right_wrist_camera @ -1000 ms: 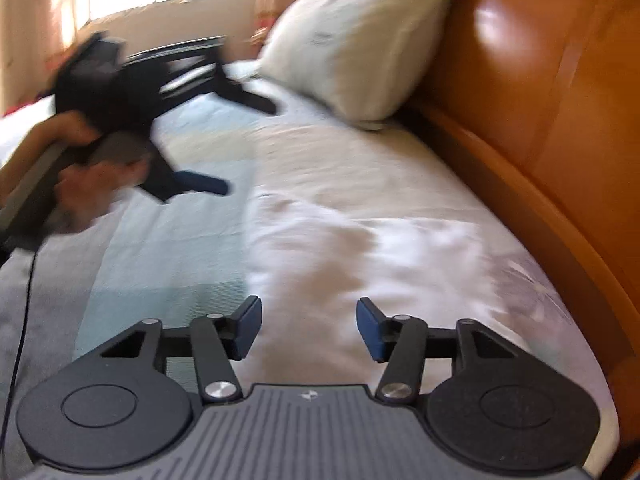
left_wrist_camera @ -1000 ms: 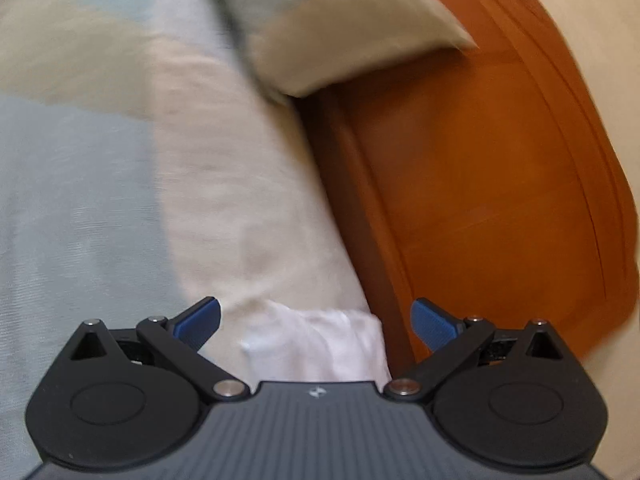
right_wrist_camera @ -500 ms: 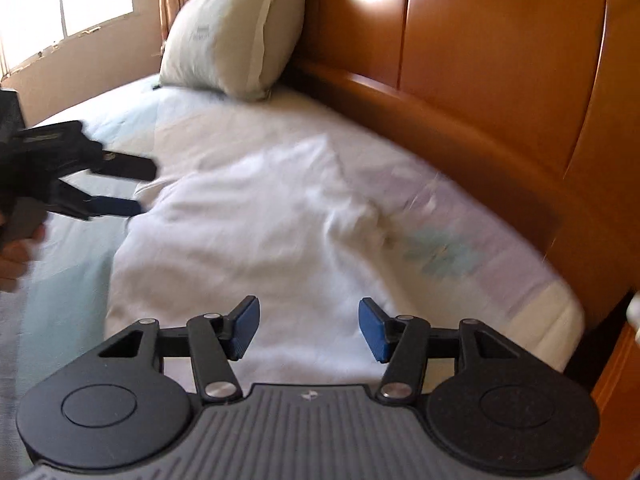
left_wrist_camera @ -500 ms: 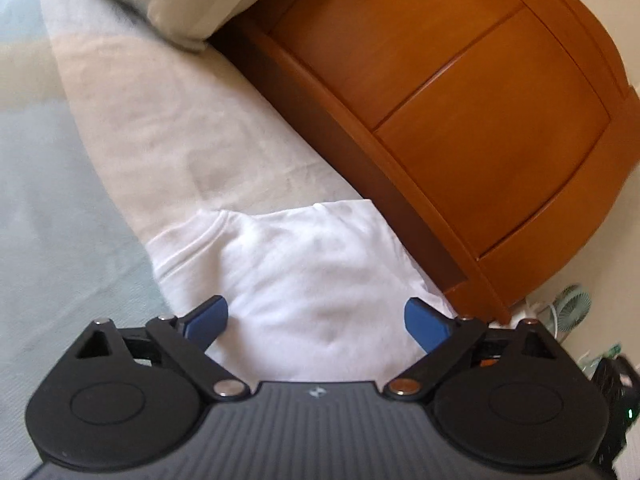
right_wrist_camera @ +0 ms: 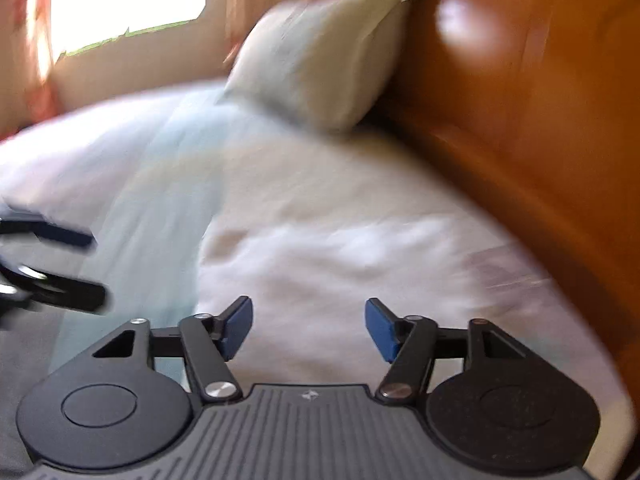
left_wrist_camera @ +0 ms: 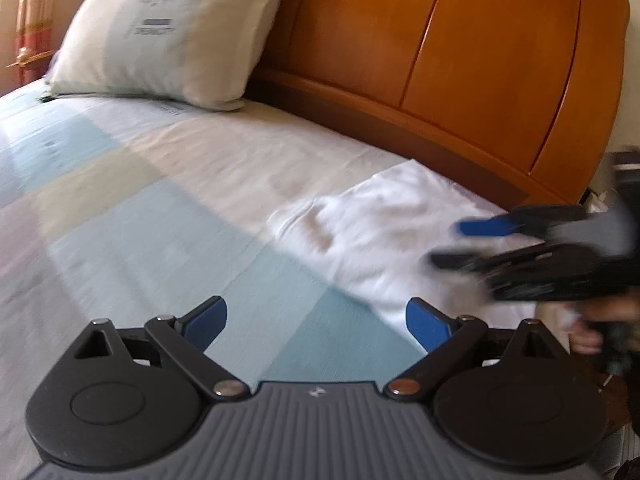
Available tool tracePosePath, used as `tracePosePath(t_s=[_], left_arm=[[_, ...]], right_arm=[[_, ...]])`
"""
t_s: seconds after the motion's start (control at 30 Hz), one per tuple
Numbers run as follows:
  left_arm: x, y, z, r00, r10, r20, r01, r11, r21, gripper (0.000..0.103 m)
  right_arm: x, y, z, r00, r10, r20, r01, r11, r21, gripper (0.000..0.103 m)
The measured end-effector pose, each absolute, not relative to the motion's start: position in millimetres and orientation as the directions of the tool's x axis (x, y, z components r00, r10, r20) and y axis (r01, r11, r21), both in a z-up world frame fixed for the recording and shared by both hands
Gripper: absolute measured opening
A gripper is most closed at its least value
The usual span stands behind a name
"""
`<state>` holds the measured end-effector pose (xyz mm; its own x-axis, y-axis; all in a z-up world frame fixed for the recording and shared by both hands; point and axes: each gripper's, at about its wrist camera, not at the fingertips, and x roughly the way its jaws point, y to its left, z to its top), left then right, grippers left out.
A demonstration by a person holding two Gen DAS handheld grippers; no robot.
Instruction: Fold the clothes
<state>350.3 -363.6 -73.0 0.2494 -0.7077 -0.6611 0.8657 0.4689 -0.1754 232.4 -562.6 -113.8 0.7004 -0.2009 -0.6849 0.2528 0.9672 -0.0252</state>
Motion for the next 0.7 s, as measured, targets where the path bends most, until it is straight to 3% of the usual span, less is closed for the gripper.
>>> tracePosePath(t_s=[0.07,0.2,0.27,0.33,0.43,0.7], left_arm=[[341.7,-344.3,-72.4,0.27,-0.698,-0.663,0.868,0.475,-0.146,0.096],[327.7,-319.6,-72.5,0.282,-0.694,-0.662,0.873,0.472,-0.122,0.096],[322.0,-313.5,-73.7,0.277,-0.7,-0.658,0.872,0.471,-0.134,0.096],[314.6,-310.0,-73.5,0.281,-0.709,-0.647,0.873,0.468,-0.134,0.096],[302.4,-307.7,-72.9,0.286,-0.718,-0.634,0.883,0.455,-0.117,0.096],[279.1,-293.4,-72.7,0.37,-0.672,-0.641,0.884,0.466,0.022,0.099]], right_arm=[[233.5,-553.2,-123.4,0.699,-0.225,-0.679,0.219,0.971,-0.096,0.07],[226.8,-558.1,-93.0,0.727,-0.232,-0.647,0.227,0.97,-0.093,0.071],[230.5,-568.7,-82.4,0.752,-0.274,-0.599,0.257,0.959,-0.116,0.08],[245.6,-591.0,-81.8,0.746,-0.287,-0.601,0.282,0.953,-0.105,0.082],[275.8,-632.7,-109.2,0.695,-0.229,-0.682,0.312,0.95,-0.001,0.087],[211.7,-606.0,-81.2,0.752,-0.184,-0.633,0.257,0.966,0.025,0.089]])
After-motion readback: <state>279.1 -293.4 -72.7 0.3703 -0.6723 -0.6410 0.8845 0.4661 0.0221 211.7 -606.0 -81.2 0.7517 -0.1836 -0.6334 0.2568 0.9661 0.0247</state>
